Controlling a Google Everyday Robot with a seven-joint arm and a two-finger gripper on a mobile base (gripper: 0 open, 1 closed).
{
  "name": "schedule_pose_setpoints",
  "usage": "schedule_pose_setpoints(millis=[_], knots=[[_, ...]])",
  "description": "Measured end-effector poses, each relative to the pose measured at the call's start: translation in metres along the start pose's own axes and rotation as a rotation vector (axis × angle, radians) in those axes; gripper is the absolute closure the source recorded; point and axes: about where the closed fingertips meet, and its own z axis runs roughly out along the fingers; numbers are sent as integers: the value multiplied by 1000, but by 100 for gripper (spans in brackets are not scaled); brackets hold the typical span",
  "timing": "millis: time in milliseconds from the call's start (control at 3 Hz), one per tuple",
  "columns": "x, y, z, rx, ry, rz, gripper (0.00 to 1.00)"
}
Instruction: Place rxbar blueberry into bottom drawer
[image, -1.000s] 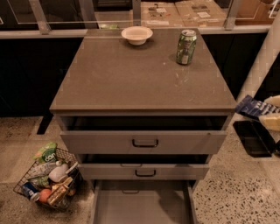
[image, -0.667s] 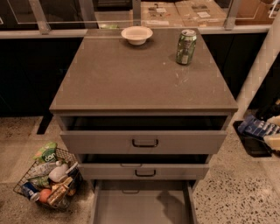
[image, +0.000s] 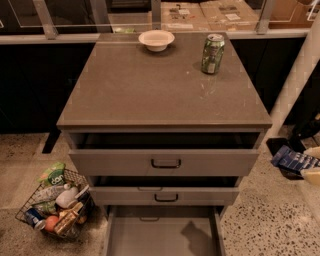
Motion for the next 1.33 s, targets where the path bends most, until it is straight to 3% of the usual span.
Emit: schedule_pose_setpoints(millis=[333,667,1000,1333], knots=[[14,2,33,-45,-41,6,100],[51,23,90,-164,-109,-7,100],[90,55,133,-284,-166,-42,100],[133,106,197,-348,-188,-56,100]])
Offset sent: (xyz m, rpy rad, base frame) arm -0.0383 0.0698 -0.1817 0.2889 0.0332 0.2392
